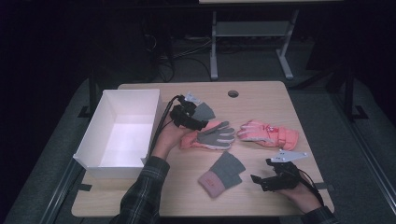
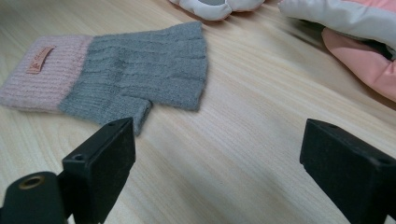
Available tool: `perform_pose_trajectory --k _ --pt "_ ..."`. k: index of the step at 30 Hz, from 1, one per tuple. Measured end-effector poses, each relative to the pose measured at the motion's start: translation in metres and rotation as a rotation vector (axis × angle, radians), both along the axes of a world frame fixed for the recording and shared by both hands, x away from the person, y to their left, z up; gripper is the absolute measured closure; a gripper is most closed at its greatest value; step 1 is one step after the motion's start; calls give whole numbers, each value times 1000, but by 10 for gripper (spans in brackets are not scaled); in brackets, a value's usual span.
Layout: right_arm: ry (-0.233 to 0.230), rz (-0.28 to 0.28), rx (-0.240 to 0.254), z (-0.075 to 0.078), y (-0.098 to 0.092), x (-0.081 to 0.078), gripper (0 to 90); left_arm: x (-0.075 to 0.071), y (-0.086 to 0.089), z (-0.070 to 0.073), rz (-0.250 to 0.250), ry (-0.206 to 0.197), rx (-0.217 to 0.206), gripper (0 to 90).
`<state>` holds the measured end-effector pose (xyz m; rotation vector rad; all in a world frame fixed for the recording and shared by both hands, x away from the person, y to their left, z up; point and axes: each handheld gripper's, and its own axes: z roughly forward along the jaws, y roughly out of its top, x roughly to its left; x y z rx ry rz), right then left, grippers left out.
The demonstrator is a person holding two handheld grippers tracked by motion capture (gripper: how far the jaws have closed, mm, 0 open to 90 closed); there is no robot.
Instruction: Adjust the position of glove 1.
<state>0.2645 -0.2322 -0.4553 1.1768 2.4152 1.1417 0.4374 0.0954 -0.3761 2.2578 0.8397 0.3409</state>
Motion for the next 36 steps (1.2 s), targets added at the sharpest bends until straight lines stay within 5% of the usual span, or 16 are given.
perform_pose_trajectory --k 8,17,27,36 --pt "-2 0 5 0 -1 1 103 36 -3 -8 39 2 88 380" --pt "3 5 10 0 -1 2 103 65 -2 -28 104 -2 125 506" --pt "3 11 8 0 -2 1 104 79 -3 -60 140 86 145 516" --pt "4 11 7 -1 -2 1 105 83 1 -75 156 108 136 674"
